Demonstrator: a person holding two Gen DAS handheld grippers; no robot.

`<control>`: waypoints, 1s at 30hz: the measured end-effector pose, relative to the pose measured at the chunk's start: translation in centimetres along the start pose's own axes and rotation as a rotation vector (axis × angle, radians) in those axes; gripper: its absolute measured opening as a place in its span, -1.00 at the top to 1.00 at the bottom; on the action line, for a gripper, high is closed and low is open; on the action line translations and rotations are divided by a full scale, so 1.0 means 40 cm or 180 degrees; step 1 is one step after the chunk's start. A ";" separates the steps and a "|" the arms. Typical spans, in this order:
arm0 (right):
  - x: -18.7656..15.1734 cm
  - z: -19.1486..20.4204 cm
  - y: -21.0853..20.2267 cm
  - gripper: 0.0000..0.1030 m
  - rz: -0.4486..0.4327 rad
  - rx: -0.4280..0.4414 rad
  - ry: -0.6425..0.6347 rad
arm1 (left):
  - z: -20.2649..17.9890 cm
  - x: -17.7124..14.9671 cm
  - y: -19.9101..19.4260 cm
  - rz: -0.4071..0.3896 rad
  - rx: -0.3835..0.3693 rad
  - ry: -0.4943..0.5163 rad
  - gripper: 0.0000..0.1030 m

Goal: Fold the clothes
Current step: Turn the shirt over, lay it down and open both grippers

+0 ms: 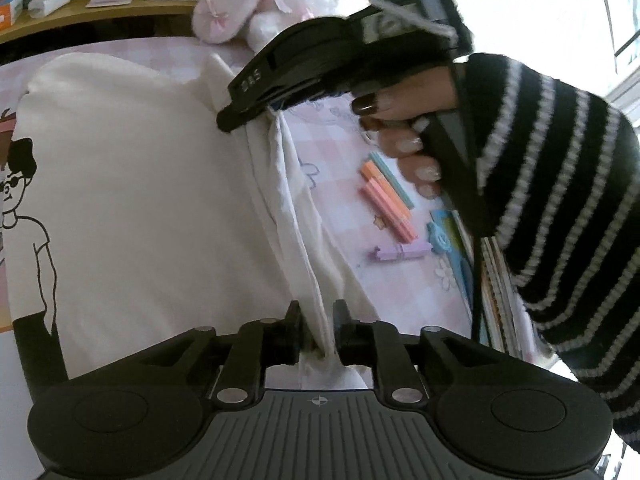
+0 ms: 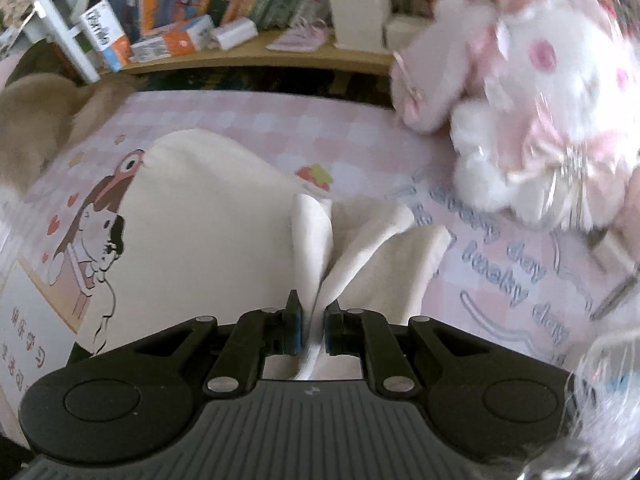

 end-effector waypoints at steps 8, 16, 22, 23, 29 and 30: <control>-0.031 -0.062 -0.033 0.47 -0.0341 -0.0170 0.0529 | -0.023 -0.033 -0.100 -0.0202 -0.0324 0.0131 0.48; -0.106 -0.056 -0.168 0.34 -0.0782 -0.0372 0.0652 | 0.113 -0.072 -0.188 -0.0542 0.0083 -0.0238 0.47; -0.240 -0.001 -0.253 0.32 -0.0976 -0.0231 0.0739 | 0.256 -0.149 -0.194 -0.0505 0.0979 -0.0351 0.41; -0.264 0.005 -0.261 0.33 -0.0983 -0.0222 0.0772 | 0.269 -0.161 -0.190 -0.0484 0.1043 -0.0374 0.35; -0.395 0.072 -0.293 0.32 -0.1038 -0.0234 0.0874 | 0.323 -0.219 -0.173 -0.0396 0.1160 -0.0548 0.33; -0.410 0.090 -0.294 0.32 -0.1046 -0.0213 0.0863 | 0.328 -0.224 -0.166 -0.0372 0.1158 -0.0593 0.33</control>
Point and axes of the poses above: each gripper's, at about its wrist camera, not at the fingertips, and y roughly the way its jaws point, z to its left, x to its top, the point moved 5 cm from there along y, roughly the way its jaws point, and after that the axes turned 9 degrees about x, right-handed, at the moved point
